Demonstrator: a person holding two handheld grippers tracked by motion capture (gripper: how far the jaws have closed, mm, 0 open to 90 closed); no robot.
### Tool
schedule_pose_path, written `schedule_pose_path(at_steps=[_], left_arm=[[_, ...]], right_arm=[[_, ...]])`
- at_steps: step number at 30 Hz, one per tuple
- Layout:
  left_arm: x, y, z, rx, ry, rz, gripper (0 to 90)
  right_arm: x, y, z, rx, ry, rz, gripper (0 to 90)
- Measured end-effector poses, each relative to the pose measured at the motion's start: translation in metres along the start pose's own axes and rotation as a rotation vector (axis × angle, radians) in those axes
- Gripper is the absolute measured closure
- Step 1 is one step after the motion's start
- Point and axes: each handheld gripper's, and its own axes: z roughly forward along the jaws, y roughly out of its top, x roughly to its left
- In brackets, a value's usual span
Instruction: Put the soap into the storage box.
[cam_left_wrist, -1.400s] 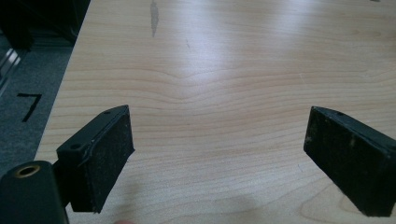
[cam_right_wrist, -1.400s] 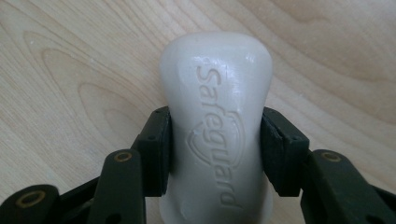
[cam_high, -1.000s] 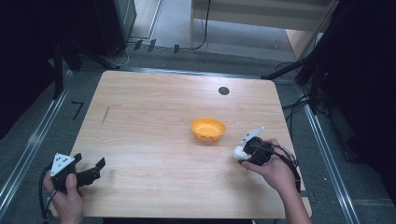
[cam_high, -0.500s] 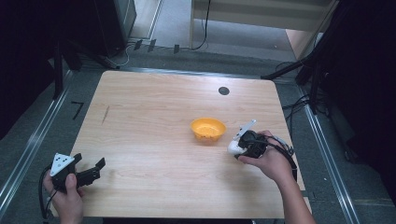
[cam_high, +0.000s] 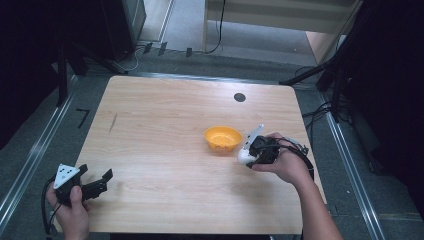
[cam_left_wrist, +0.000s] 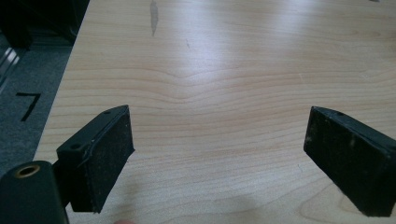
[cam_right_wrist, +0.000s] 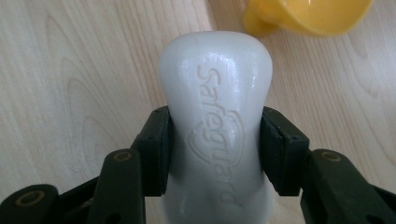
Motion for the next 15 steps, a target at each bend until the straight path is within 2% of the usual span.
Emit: schedule_pose_path(at_steps=[1,4,15], left_arm=[[0.0,0.0,0.0,0.0,0.0,0.0,8.7],[0.0,0.0,0.0,0.0,-0.001,-0.001,8.7],[0.0,0.0,0.0,0.001,-0.002,-0.002,8.7]], right_arm=[[0.0,0.0,0.0,0.0,0.0,0.0,50.6],[0.0,0.005,0.0,-0.003,0.002,-0.072,50.5],[-0.003,0.018,0.0,-0.016,-0.004,-0.128,50.5]])
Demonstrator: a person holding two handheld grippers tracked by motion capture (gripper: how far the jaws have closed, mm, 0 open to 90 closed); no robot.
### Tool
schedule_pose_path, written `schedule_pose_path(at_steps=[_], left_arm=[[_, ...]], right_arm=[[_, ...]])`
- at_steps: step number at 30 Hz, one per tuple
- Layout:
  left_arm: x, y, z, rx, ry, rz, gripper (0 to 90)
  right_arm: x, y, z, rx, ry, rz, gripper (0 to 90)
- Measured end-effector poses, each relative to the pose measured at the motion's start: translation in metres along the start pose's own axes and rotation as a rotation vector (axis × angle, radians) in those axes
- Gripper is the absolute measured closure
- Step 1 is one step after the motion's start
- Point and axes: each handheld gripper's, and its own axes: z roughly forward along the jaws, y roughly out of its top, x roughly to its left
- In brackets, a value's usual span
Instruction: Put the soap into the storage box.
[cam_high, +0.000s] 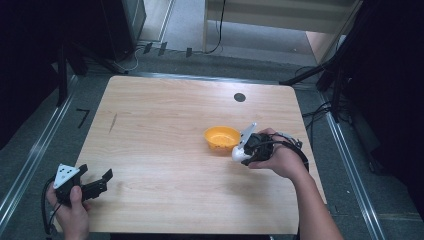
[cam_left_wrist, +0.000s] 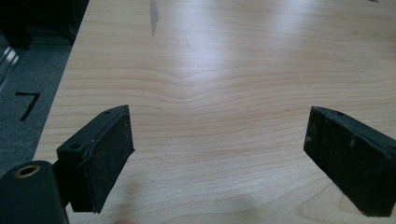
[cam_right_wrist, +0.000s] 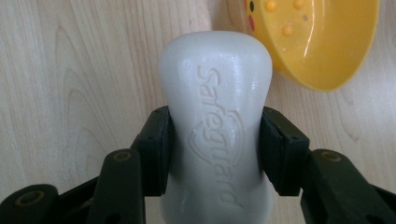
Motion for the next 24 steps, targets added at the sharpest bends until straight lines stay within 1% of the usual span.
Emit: schedule_pose_path(at_steps=[2,3,9,13,14,16,18,19,20,24], left_arm=[[0.0,0.0,0.0,0.0,0.0,0.0,8.7],[0.0,0.0,0.0,0.0,0.0,0.0,8.7],[0.0,0.0,0.0,-0.001,0.0,-0.001,8.7],[0.0,0.0,0.0,-0.003,-0.002,-0.004,8.7],[0.0,0.0,0.0,-0.002,-0.001,-0.003,8.7],[0.0,0.0,0.0,-0.002,-0.002,-0.002,8.7],[0.0,0.0,0.0,-0.003,-0.002,-0.004,8.7],[0.0,0.0,0.0,-0.004,-0.003,-0.006,8.7],[0.0,0.0,0.0,-0.004,-0.003,-0.006,8.7],[0.001,0.0,0.0,0.0,-0.004,-0.006,8.7]], right_arm=[[0.0,0.003,-0.002,0.001,-0.004,0.006,50.5],[-0.002,0.004,-0.002,-0.001,-0.008,-0.008,50.5],[-0.006,0.01,-0.004,0.002,-0.014,-0.008,50.5],[-0.009,0.014,-0.007,-0.01,-0.017,-0.008,50.5],[-0.01,0.017,-0.007,-0.012,-0.016,-0.017,50.5],[-0.011,0.018,-0.008,-0.007,-0.015,-0.017,50.5],[-0.013,0.023,-0.008,-0.004,-0.019,-0.032,50.5],[-0.013,0.024,-0.008,-0.002,-0.015,-0.028,50.5],[-0.014,0.026,-0.009,-0.002,-0.017,-0.037,50.5],[-0.017,0.033,-0.009,-0.007,-0.017,-0.042,50.5]])
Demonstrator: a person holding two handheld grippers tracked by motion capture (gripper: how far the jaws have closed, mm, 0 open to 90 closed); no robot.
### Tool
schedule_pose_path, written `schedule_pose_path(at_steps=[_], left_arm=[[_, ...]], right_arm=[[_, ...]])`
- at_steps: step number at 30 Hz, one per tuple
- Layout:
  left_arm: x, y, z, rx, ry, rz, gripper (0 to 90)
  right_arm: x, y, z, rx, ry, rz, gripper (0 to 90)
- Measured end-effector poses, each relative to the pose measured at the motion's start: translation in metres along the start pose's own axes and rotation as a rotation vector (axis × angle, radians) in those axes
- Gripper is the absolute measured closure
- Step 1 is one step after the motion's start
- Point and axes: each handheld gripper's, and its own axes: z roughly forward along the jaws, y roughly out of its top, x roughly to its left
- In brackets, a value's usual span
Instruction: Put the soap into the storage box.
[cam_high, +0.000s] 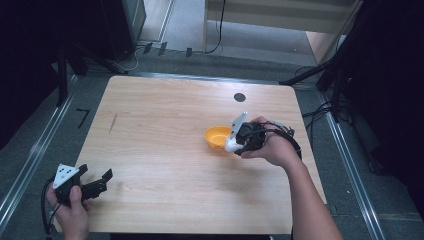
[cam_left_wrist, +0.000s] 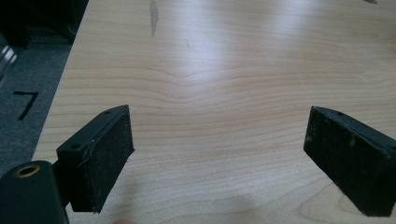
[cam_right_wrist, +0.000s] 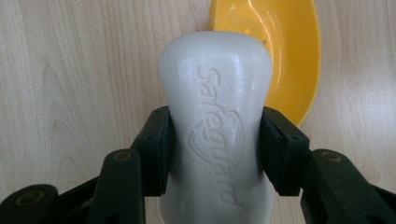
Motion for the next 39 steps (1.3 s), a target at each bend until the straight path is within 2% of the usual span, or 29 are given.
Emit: schedule_pose_path(at_steps=[17,23,39], left_arm=[[0.001,0.0,0.0,-0.005,-0.004,-0.006,8.7],[0.001,0.0,0.0,-0.008,-0.005,-0.01,8.7],[0.001,0.0,0.0,-0.01,-0.008,-0.015,8.7]], right_arm=[[-0.019,0.025,0.003,-0.001,-0.015,-0.042,50.5],[-0.026,0.036,0.009,-0.004,-0.013,-0.057,50.4],[-0.037,0.039,0.032,0.014,-0.017,-0.052,50.4]])
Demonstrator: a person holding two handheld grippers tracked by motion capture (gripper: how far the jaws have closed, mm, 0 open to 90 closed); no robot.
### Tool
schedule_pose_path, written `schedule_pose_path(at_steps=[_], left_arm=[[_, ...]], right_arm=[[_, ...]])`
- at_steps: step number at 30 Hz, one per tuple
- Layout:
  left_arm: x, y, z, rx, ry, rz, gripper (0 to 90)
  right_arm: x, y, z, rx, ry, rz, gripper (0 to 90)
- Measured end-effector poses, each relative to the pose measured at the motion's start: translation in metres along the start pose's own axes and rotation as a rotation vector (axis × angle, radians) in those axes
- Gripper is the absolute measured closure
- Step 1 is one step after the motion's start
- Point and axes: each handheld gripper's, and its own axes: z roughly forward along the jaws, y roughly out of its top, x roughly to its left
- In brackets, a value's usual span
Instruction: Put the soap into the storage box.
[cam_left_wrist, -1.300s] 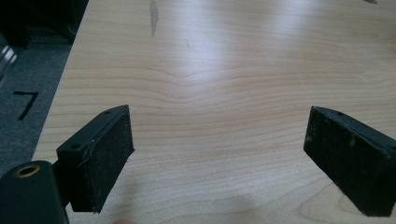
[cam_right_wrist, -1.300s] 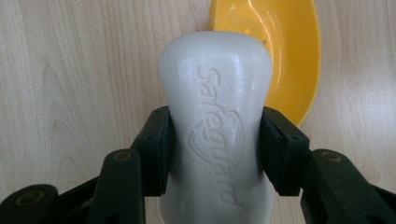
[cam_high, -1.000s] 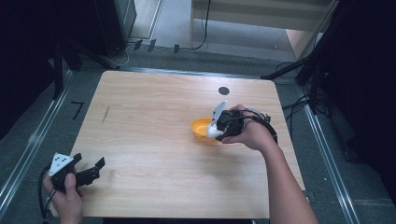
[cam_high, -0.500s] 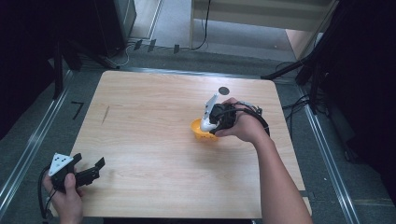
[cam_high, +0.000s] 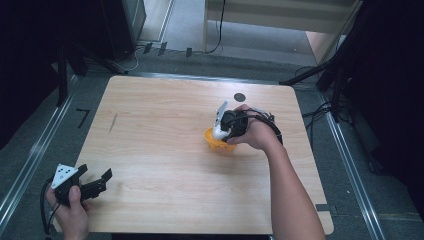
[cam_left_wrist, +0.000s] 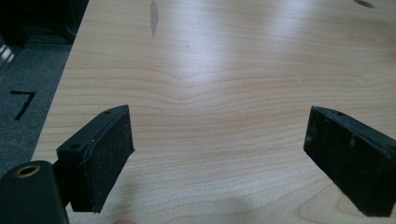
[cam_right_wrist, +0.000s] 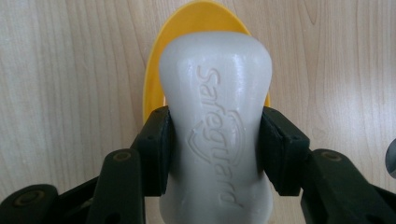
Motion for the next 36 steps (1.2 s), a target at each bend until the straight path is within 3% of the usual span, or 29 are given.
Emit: schedule_pose_path(at_steps=[27,30,36], left_arm=[[0.0,0.0,0.0,0.0,0.0,0.001,8.7],[0.0,0.0,0.0,0.0,-0.001,0.0,8.7],[0.0,0.0,0.0,0.0,-0.001,0.0,8.7]], right_arm=[[0.0,-0.001,0.024,0.022,0.007,-0.026,50.4],[-0.001,-0.003,0.025,0.028,0.007,-0.004,48.3],[-0.003,-0.005,0.013,-0.011,-0.007,0.037,43.6]])
